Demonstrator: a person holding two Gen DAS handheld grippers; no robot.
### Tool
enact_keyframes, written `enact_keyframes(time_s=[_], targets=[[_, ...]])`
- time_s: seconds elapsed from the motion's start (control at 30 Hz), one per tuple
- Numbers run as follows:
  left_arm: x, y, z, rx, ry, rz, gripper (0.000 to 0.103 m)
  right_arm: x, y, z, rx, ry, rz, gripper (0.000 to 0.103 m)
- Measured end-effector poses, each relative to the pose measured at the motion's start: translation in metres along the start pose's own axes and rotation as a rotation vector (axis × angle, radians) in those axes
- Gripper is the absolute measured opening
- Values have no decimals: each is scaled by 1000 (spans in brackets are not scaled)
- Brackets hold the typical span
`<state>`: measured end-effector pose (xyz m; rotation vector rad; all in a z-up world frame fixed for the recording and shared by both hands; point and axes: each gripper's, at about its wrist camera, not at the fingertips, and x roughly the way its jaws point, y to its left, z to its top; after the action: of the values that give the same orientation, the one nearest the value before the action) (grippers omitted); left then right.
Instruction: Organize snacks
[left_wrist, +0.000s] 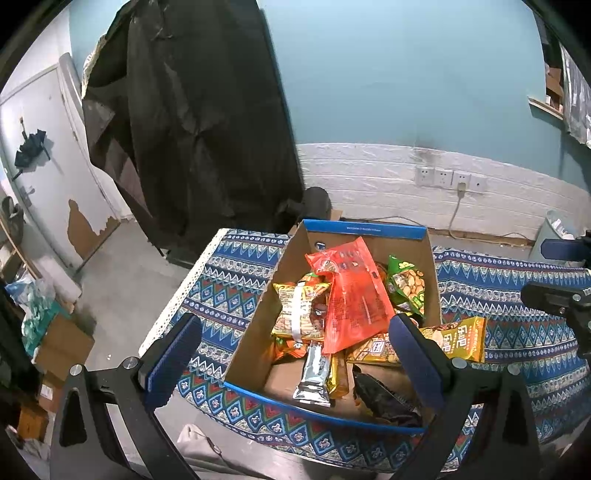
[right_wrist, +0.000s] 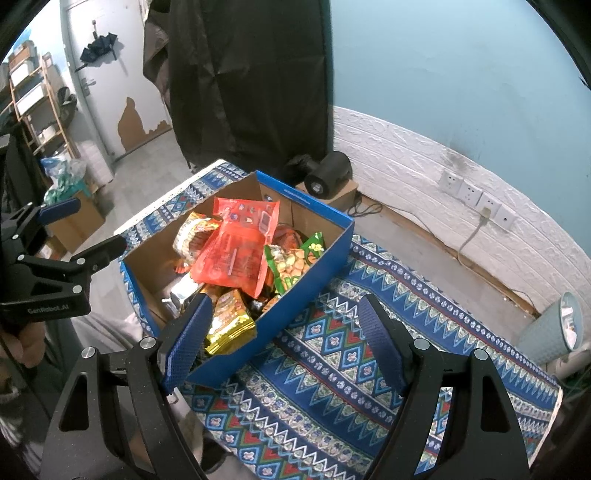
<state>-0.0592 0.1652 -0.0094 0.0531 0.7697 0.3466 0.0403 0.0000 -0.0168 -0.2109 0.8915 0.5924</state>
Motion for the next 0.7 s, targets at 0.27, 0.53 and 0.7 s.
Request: enact_keyframes(time_s=[0.27, 0.53, 0.7], targets=[[0, -1, 1, 5, -1, 7, 102, 0, 0, 1, 1, -2, -1, 80], [0, 0, 1, 3, 3, 8, 102, -1, 0, 1, 2, -5, -1, 80], [3, 0, 1, -3, 18, -8, 102, 0, 1, 2, 3, -5, -2, 80]])
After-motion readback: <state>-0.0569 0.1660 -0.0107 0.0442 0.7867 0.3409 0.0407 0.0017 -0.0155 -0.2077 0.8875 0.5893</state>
